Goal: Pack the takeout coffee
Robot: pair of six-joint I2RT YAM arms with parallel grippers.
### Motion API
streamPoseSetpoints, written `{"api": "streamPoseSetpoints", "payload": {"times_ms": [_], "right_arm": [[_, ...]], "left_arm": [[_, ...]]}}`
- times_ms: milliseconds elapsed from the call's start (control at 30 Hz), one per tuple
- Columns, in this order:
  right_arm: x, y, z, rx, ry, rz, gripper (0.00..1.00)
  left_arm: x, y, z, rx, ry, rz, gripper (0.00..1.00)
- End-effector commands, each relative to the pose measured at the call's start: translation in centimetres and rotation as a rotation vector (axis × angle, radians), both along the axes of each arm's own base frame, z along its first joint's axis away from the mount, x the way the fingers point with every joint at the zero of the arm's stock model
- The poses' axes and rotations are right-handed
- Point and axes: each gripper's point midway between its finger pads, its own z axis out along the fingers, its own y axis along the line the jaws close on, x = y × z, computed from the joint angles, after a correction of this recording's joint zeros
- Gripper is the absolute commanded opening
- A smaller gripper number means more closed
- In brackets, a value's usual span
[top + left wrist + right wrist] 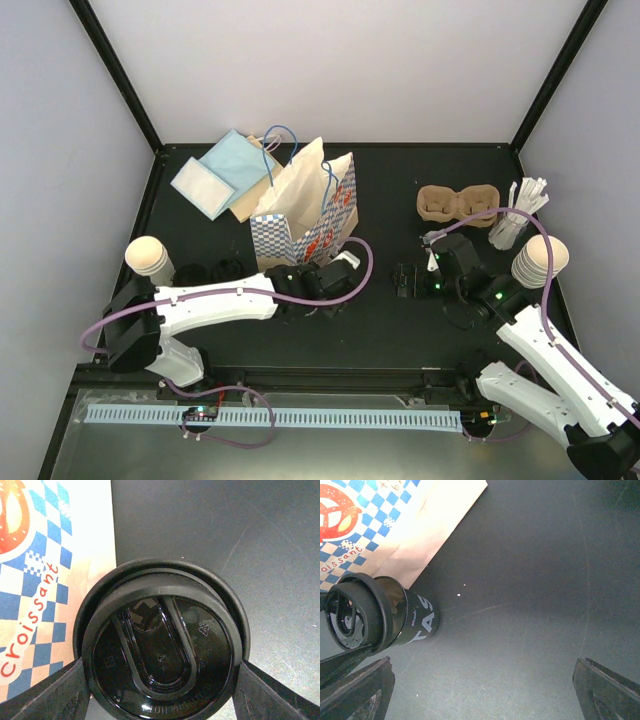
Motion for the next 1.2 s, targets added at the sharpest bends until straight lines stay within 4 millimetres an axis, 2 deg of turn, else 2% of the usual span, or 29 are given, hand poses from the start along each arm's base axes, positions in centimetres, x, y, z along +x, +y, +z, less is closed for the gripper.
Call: {"api": "streamPoseSetpoints", "payload": {"times_ms": [0, 700, 1167], "right_arm": [[0.4, 0.0, 1.2, 0.007, -0.029, 0.0, 1.0], [0.3, 0.5, 0.5, 0.016, 0.0, 0.015, 1.0], [0.0, 3.5, -1.5, 0.112, 0.071, 0.113, 1.0]], "left_arm": [[0.9, -1.3, 1.0, -0.038, -0.019, -0.012, 0.73], [1.8, -0.5, -2.1, -0.056, 0.089, -0.004, 0.72], [1.2, -0.5, -4.6, -0.02, 0.16, -0.03, 0.72]]}}
